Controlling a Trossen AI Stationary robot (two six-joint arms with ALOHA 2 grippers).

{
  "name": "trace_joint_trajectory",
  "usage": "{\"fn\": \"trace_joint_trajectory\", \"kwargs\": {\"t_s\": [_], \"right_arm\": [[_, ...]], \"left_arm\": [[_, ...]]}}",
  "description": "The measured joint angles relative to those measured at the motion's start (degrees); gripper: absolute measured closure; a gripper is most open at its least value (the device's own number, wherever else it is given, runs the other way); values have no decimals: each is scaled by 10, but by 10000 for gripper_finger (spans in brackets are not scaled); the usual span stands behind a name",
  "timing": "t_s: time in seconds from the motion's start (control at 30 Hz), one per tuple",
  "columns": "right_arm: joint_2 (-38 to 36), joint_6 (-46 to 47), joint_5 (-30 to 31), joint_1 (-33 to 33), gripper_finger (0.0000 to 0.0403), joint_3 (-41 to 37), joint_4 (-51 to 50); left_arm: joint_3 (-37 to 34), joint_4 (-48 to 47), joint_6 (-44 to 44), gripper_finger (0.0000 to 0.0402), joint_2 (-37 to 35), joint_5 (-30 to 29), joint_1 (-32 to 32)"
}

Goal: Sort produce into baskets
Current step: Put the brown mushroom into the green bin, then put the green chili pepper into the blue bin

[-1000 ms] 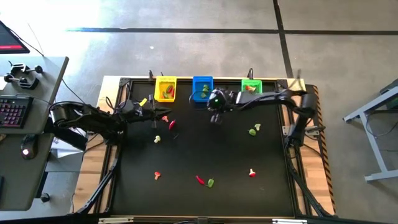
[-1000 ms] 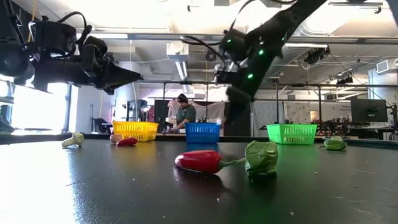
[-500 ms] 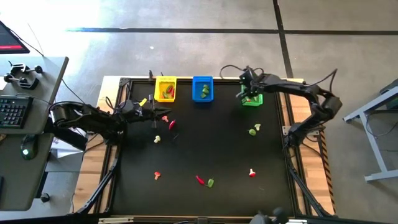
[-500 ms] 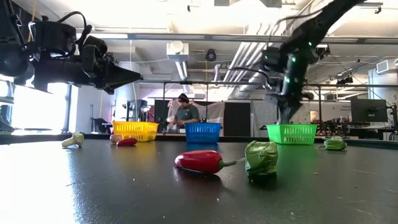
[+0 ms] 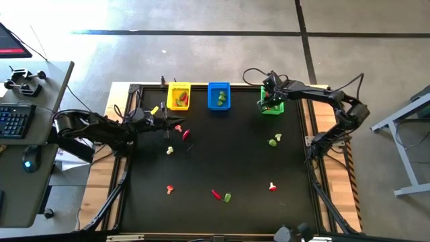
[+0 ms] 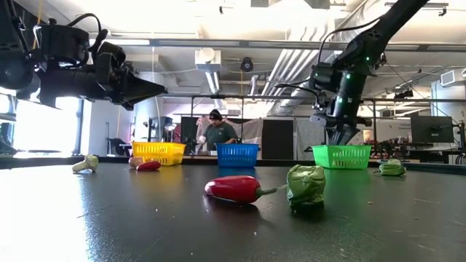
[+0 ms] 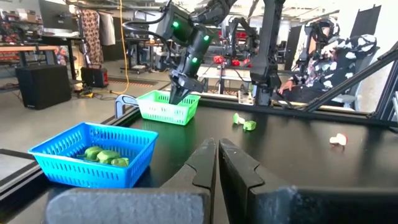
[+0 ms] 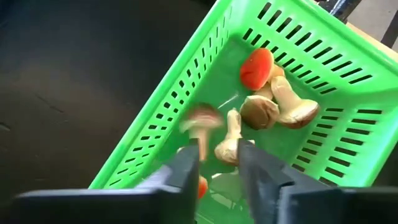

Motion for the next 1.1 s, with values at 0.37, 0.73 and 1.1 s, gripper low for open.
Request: {"fn": "trace_joint_trajectory", "kwargs": {"t_s": [0.37,0.73,1.1], "right_arm": [[-46,-41,63,30,232,23,-25],[-162,25,-47,227,377,-31,-103],[-164,202,-62,415,325,-95,-186]], "left_arm": [[0,-1,0,394,0,0,0],[0,-2,2,394,0,-3,0],[0,-3,6,394,0,-4,0]]}}
